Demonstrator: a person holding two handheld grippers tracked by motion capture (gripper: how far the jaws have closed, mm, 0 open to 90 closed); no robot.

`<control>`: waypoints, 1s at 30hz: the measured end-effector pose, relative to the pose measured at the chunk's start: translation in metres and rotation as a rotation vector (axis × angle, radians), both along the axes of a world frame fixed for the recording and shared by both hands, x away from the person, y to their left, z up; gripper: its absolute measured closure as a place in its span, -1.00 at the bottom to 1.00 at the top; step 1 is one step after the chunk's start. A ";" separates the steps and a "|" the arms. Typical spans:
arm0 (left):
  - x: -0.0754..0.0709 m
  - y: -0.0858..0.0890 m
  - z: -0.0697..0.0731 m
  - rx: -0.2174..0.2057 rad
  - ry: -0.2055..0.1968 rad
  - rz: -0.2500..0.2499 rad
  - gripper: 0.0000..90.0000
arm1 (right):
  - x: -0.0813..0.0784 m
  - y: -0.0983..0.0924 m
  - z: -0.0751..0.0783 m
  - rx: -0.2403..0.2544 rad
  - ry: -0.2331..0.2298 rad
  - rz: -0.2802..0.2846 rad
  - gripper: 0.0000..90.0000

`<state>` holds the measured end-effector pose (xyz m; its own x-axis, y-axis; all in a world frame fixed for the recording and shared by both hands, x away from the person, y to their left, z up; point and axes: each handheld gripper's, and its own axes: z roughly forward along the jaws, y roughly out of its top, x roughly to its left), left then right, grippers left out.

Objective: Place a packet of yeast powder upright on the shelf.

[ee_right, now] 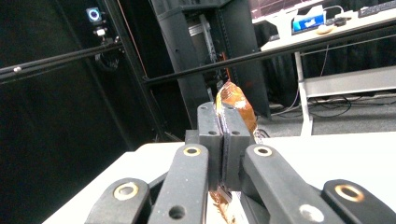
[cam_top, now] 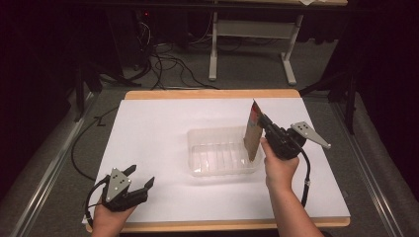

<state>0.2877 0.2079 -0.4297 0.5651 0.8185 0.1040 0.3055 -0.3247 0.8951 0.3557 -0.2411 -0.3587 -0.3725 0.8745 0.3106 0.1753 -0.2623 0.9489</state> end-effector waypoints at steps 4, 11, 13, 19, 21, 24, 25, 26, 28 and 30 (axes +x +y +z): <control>-0.001 0.001 0.001 -0.004 0.001 0.004 -0.36 | 0.000 0.002 -0.003 -0.003 0.010 0.007 1.00; -0.002 0.003 0.001 -0.006 -0.004 0.008 -0.36 | 0.001 0.007 -0.007 -0.022 0.021 0.016 1.00; -0.002 0.002 0.001 -0.005 -0.003 0.008 -0.36 | 0.001 0.008 -0.008 -0.025 0.022 0.019 1.00; -0.002 0.003 0.001 -0.007 -0.004 0.006 -0.36 | 0.002 0.008 -0.015 -0.033 0.041 0.013 1.00; -0.002 0.003 0.001 -0.008 -0.002 0.007 -0.36 | 0.003 0.008 -0.018 -0.035 0.048 0.010 1.00; -0.002 0.003 0.001 -0.006 -0.003 0.006 -0.36 | 0.003 0.006 -0.022 -0.040 0.055 0.009 1.00; -0.002 0.003 0.001 -0.005 -0.003 0.006 -0.36 | 0.002 0.006 -0.023 -0.040 0.055 0.008 1.00; -0.002 0.003 0.001 -0.005 -0.004 0.007 -0.36 | 0.002 0.006 -0.023 -0.039 0.056 0.009 1.00; -0.002 0.003 0.001 -0.006 -0.003 0.008 -0.36 | 0.002 0.005 -0.024 -0.048 0.060 0.007 0.99; -0.002 0.002 0.001 -0.006 -0.003 0.007 -0.36 | 0.002 0.005 -0.025 -0.049 0.062 0.007 0.99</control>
